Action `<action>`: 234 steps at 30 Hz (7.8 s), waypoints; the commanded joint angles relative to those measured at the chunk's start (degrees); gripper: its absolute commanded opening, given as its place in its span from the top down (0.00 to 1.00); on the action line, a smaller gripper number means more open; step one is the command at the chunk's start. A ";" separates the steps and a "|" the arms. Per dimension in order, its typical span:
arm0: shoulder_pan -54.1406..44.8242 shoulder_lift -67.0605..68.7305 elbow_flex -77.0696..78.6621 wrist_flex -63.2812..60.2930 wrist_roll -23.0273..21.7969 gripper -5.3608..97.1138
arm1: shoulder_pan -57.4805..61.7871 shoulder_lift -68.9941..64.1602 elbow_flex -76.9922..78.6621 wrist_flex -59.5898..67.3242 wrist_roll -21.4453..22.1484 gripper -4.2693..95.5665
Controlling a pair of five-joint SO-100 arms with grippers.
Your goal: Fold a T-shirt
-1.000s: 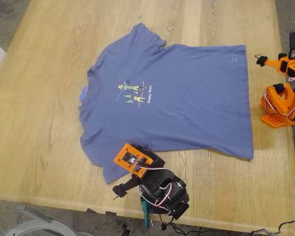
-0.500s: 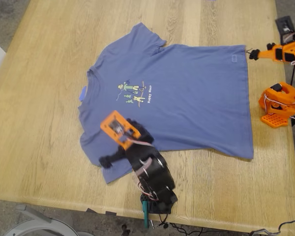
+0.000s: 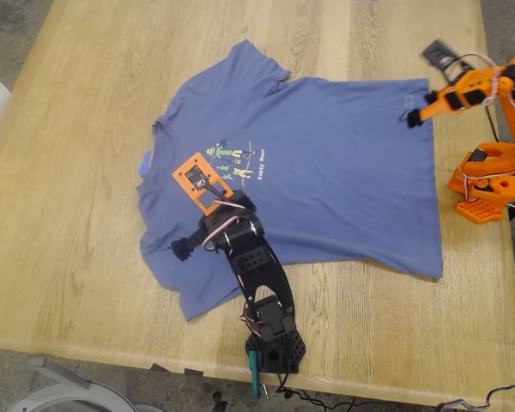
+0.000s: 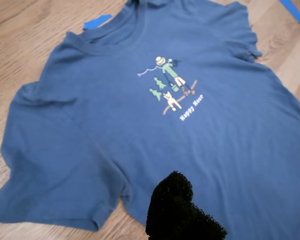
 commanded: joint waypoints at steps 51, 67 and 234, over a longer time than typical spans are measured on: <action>-12.22 -46.76 11.25 -68.64 6.94 0.18 | -33.40 -40.78 -0.18 -55.81 6.94 0.61; -14.41 -59.85 10.28 -88.15 8.09 0.19 | -36.91 -48.08 -0.35 -63.63 8.26 0.61; 10.28 -29.00 33.13 -82.35 6.77 0.95 | -20.21 -80.86 -9.58 -86.92 10.99 0.96</action>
